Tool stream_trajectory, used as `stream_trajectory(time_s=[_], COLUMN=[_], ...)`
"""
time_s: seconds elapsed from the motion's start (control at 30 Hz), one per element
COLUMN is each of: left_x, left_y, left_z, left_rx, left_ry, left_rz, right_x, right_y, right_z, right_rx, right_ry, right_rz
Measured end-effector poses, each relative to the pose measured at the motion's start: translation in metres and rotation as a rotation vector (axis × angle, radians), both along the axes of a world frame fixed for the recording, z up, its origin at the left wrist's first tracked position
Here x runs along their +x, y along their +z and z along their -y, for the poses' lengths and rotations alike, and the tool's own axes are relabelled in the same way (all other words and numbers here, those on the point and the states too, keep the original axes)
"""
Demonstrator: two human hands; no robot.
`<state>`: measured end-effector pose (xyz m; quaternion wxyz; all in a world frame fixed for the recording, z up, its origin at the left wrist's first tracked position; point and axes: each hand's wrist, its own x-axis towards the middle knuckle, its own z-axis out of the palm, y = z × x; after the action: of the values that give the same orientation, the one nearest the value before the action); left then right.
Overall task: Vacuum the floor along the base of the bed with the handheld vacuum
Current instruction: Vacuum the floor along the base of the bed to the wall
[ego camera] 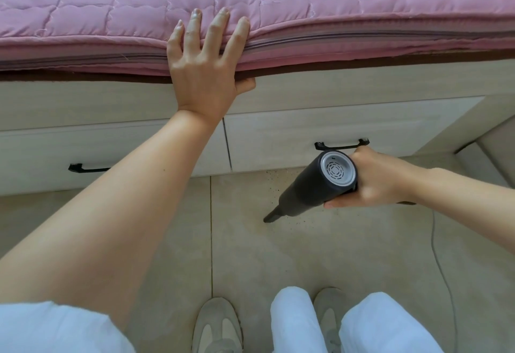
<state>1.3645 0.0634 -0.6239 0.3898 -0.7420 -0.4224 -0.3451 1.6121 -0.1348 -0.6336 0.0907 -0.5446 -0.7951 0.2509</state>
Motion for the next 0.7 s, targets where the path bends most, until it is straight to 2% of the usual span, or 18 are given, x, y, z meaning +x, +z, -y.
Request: stream_trajectory(time_s=[0.23, 0.53, 0.7], left_x=[0.000, 0.000, 0.000], left_y=[-0.001, -0.001, -0.001], left_z=[0.001, 0.001, 0.001], left_rx=[-0.028, -0.036, -0.047], left_ry=[-0.009, -0.018, -0.023], left_rz=[0.011, 0.022, 0.030], right_x=[0.002, 0.001, 0.003], right_y=[0.003, 0.013, 0.011], right_z=[0.007, 0.015, 0.025], right_rx=[-0.044, -0.183, -0.224], right_ry=[0.016, 0.030, 0.029], right_rz=[0.066, 0.004, 0.046])
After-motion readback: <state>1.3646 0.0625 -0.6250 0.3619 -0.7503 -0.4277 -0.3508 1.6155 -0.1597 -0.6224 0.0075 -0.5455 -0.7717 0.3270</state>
